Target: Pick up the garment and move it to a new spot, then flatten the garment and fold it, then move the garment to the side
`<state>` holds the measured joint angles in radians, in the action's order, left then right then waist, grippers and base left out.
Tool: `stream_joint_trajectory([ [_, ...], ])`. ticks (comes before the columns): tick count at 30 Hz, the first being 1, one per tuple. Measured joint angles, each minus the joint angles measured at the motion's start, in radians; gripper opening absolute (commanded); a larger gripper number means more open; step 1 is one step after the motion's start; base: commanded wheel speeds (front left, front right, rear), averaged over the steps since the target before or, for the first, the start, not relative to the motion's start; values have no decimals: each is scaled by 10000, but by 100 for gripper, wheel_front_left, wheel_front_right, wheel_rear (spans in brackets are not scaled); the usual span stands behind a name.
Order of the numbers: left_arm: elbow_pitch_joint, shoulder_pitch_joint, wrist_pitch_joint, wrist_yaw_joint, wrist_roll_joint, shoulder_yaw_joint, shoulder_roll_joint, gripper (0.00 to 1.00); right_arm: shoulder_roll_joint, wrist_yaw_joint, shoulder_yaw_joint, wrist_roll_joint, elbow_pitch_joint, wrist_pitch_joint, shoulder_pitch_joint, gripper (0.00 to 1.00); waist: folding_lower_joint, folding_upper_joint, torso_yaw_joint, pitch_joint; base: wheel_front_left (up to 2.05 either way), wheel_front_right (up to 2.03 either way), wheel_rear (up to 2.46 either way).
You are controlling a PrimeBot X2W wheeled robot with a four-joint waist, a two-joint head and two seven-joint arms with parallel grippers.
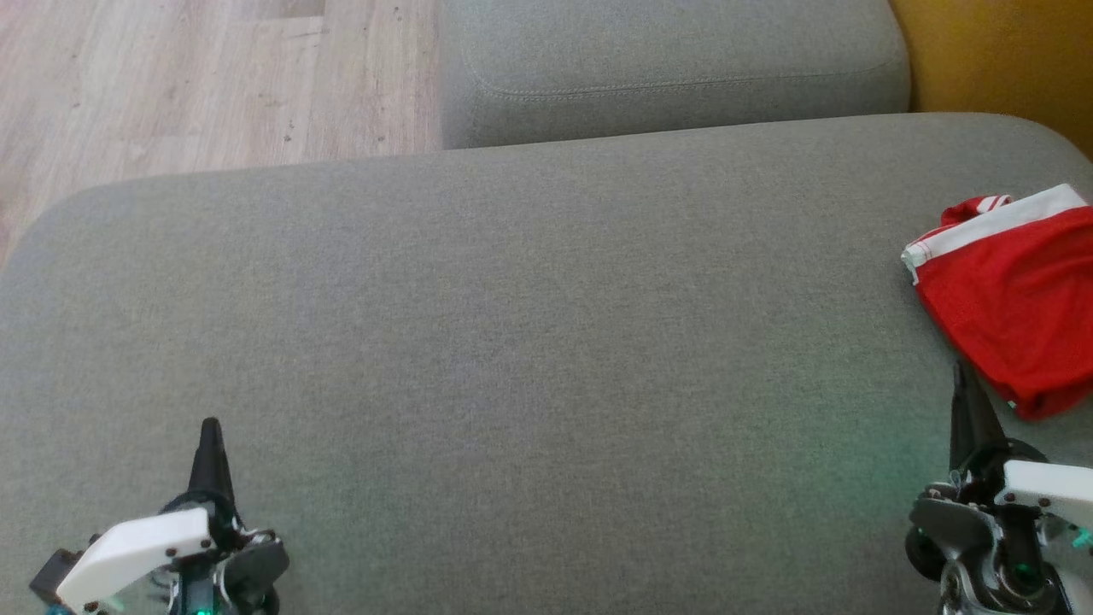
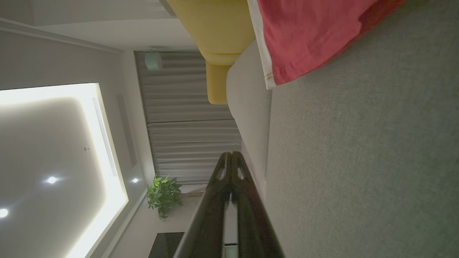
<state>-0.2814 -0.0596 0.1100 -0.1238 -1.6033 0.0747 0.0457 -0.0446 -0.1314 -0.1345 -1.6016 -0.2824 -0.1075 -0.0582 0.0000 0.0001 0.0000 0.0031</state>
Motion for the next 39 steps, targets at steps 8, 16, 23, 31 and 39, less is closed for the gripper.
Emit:
stream_joint_trajectory([
  [8,0,0,0,-2,0,0,-2,0,0,0,0,-2,0,0,0,0,0,0,0,0,0,0,0],
  [16,0,0,0,0,0,2,-2,0,0,0,0,-2,0,0,0,0,0,0,0,0,0,0,0],
  [23,0,0,0,-2,0,4,-2,0,0,0,0,0,0,0,0,0,0,0,0,0,0,0,0],
  [31,0,0,0,-2,0,6,-2,0,0,0,0,-2,0,0,0,0,0,0,0,0,0,0,0],
  [39,0,0,0,0,0,6,-2,0,0,0,0,-2,0,0,0,0,0,0,0,0,0,0,0],
])
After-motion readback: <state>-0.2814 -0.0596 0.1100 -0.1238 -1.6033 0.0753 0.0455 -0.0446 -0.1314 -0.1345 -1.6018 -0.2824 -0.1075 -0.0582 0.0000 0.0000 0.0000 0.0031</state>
